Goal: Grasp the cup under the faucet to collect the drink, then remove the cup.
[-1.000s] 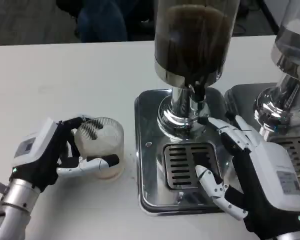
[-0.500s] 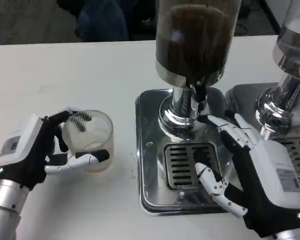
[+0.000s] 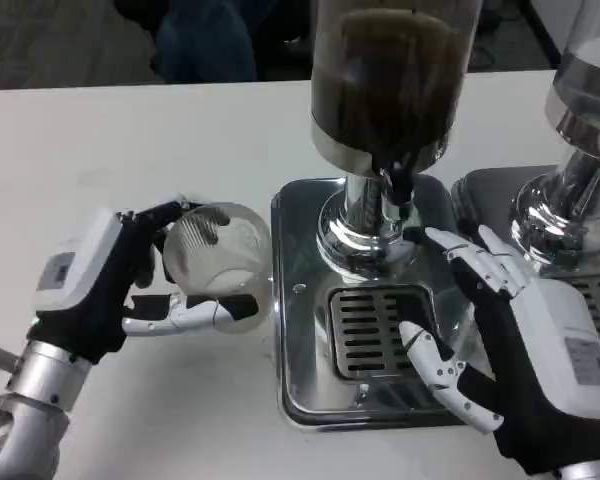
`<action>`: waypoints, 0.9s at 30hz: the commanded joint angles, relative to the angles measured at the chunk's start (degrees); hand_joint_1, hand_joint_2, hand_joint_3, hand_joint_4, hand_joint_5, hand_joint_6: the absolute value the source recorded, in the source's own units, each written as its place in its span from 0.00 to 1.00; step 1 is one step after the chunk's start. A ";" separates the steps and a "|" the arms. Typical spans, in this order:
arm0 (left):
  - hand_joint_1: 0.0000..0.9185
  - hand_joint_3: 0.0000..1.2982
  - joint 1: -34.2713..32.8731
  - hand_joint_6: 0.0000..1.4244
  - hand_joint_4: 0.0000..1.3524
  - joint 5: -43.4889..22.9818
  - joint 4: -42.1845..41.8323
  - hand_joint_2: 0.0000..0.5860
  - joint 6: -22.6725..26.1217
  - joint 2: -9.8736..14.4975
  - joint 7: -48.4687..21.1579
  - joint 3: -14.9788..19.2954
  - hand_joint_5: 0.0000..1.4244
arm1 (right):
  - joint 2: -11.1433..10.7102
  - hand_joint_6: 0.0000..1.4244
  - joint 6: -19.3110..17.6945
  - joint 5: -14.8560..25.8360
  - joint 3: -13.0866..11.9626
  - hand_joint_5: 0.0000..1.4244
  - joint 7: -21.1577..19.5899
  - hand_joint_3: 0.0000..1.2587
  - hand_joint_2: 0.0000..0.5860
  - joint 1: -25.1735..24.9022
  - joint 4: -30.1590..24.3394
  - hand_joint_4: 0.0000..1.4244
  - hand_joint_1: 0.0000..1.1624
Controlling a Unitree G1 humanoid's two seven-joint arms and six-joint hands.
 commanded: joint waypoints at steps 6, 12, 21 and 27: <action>0.61 0.54 -5.40 0.88 0.56 0.83 0.88 0.00 0.11 -3.02 -3.10 -2.50 0.70 | 1.90 0.09 -0.99 -0.54 -0.60 0.08 -2.97 0.22 0.78 2.19 -3.42 0.17 0.20; 0.61 0.54 -7.42 0.88 0.56 0.83 2.16 0.00 0.83 -4.80 -4.80 -3.87 0.70 | 2.65 0.09 -0.38 -1.05 -0.98 0.08 -3.56 0.22 0.78 3.31 -4.99 0.17 0.20; 0.61 0.54 -8.53 0.88 0.56 0.43 3.14 0.00 1.30 -6.20 -6.96 -4.79 0.70 | 4.03 0.09 0.01 -1.91 -2.12 0.08 -3.91 0.22 0.78 3.96 -6.91 0.17 0.22; 0.61 0.54 -9.16 0.88 0.56 0.48 3.22 0.00 2.14 -6.94 -8.38 -5.22 0.70 | 4.95 0.09 -0.37 -2.07 -2.17 0.08 -4.21 0.22 0.79 4.56 -8.37 0.16 0.22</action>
